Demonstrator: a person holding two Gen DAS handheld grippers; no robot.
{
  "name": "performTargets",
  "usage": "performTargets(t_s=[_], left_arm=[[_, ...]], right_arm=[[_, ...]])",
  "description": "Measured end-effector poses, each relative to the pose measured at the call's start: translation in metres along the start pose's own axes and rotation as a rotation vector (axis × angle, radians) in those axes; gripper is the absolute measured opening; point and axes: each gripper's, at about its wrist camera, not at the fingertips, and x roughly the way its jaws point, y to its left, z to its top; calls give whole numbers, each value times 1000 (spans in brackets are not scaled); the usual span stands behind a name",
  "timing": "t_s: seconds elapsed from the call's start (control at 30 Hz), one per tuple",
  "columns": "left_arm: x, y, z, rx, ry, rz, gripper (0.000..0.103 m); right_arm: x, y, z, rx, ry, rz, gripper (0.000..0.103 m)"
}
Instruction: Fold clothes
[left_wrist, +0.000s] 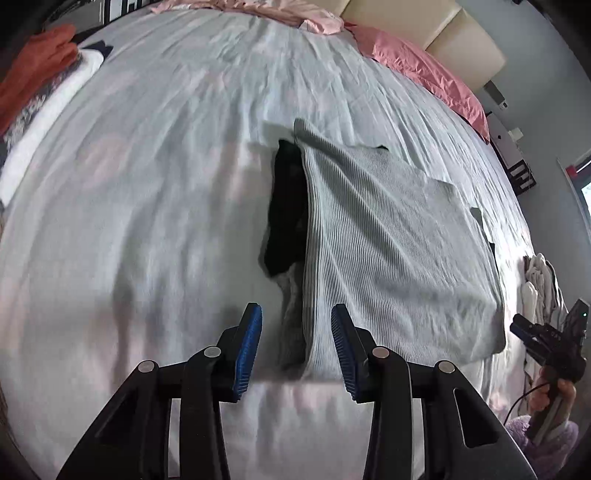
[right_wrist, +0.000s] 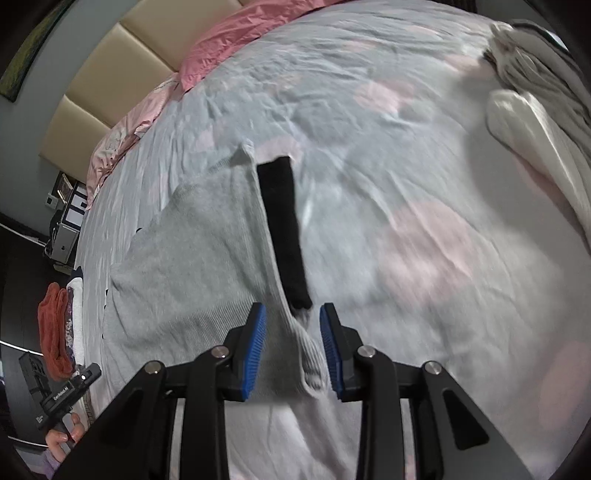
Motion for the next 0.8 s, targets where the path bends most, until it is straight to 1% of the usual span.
performTargets(t_s=[0.03,0.07,0.13,0.17,0.23,0.3,0.4,0.53,0.6,0.67,0.7,0.73,0.77,0.8], left_arm=[[0,1,-4,-13,13,-12,57],[-1,2,-8,-26,25,-24,58],[1,3,-15,-48,49,-38,59],[3,3,-17,-55,60,-34,60],[9,4,-22,-67,81,-18,60],[17,6,-23,-76,96,13,60],[28,8,-26,-91,121,26,60],[29,0,-29,-69,103,35,60],[31,-4,-30,-63,95,37,59],[35,-10,-33,-45,83,61,59],[37,-14,-35,-23,78,84,58],[38,-20,-37,10,73,113,52],[39,-26,-38,45,70,131,42],[40,-32,-39,80,67,140,37]], right_arm=[[-3,-8,-5,32,10,18,32],[-5,-15,-9,61,19,40,41],[-9,-23,-17,103,13,52,50],[-11,-26,-19,109,8,48,51],[-12,-30,-23,119,13,42,51],[-6,-35,-25,140,33,57,51],[4,-40,-27,170,56,66,51],[7,-34,-30,149,44,71,52],[12,-28,-33,131,57,97,52],[19,-22,-36,112,71,110,49],[21,-19,-36,97,68,89,47],[24,-16,-37,82,64,69,38],[26,-12,-38,67,61,48,29],[27,-12,-38,59,59,43,25]])
